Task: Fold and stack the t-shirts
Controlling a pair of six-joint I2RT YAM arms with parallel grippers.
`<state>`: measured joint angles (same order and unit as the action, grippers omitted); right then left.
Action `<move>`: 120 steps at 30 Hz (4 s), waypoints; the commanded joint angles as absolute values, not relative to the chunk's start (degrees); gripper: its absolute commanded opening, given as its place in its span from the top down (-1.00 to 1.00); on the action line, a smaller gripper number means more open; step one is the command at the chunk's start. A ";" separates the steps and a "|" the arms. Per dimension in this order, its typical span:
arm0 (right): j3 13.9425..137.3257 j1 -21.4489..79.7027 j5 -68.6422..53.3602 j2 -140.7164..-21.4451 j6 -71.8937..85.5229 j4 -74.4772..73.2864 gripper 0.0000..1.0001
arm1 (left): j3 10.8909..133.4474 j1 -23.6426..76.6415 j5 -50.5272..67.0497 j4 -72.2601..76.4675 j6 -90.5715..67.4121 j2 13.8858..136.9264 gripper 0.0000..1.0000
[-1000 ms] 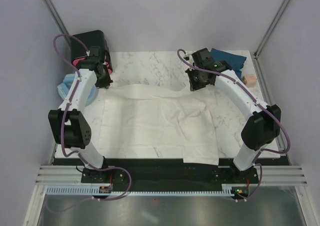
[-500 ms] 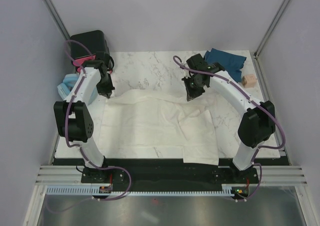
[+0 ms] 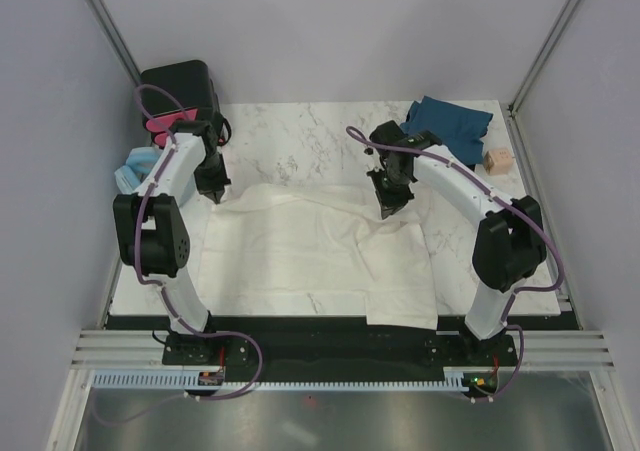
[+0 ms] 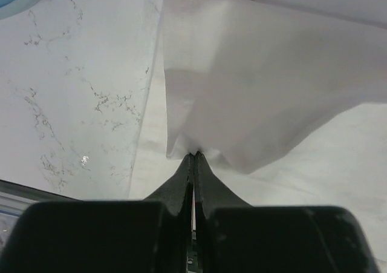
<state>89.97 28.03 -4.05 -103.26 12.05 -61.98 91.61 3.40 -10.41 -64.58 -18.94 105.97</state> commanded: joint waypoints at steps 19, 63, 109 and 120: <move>79.72 29.18 -1.14 -101.95 17.40 -62.50 1.00 | 74.62 0.09 -12.30 -64.87 -25.31 101.51 0.96; 108.20 24.17 9.15 -106.26 13.45 -54.93 1.00 | 117.61 -2.90 -17.84 -66.45 -21.53 117.69 0.96; 80.42 26.98 -0.70 -100.72 14.41 -55.11 1.00 | 84.03 -0.70 -19.16 -66.54 -23.82 106.70 0.96; 74.44 27.60 -0.70 -98.97 17.05 -54.14 0.57 | 79.45 -2.11 -19.95 -64.25 -25.57 106.35 0.57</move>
